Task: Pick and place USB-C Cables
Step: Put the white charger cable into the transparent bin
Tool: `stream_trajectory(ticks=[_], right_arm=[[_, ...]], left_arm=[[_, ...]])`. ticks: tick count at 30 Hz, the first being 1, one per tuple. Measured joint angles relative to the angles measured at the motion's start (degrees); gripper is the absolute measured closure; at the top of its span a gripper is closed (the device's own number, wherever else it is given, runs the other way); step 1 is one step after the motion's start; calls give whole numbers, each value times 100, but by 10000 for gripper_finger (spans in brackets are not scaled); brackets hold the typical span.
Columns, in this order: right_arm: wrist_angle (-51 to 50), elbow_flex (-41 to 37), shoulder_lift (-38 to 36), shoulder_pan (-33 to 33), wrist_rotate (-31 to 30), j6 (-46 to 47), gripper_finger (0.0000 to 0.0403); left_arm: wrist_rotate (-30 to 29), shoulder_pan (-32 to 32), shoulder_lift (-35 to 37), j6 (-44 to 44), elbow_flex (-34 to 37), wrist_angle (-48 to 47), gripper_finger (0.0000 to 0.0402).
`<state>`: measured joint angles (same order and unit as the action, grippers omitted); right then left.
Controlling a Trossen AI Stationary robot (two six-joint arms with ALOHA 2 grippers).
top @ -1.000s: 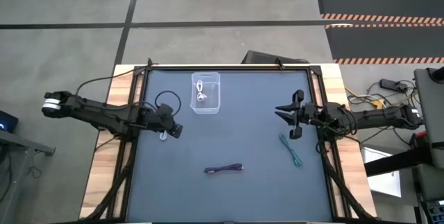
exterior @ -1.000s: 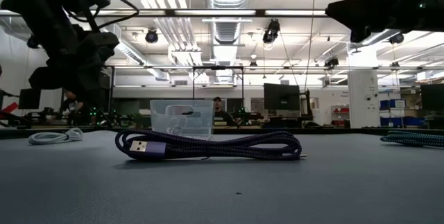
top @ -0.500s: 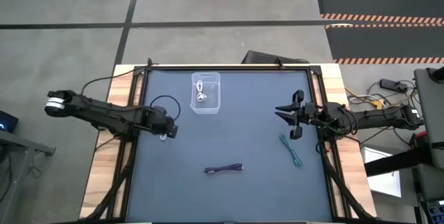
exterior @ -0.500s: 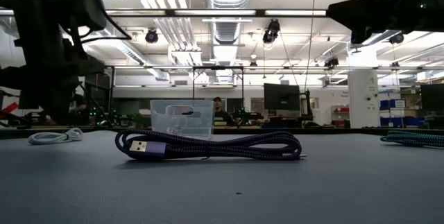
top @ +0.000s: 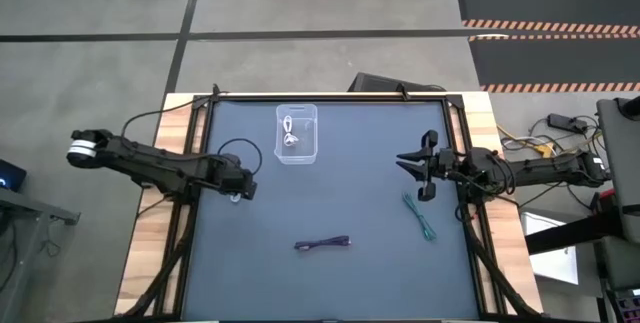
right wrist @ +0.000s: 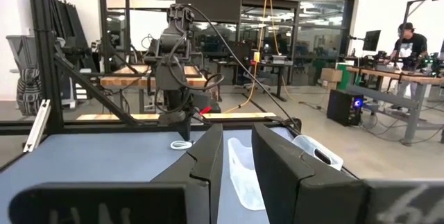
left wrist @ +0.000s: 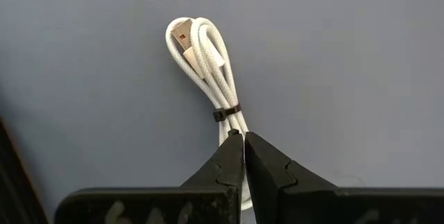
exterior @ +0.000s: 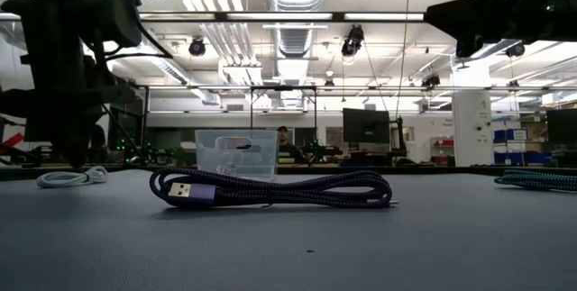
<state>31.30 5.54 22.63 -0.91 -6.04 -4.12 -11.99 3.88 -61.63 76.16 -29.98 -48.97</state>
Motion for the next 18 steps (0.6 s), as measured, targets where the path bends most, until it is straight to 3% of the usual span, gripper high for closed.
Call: stream_trajectory(ticks=[18], right_arm=[[-84, 0, 0, 0, 0, 65, 335]], left_arm=[[-28, 0, -102, -250, 61, 14, 387]])
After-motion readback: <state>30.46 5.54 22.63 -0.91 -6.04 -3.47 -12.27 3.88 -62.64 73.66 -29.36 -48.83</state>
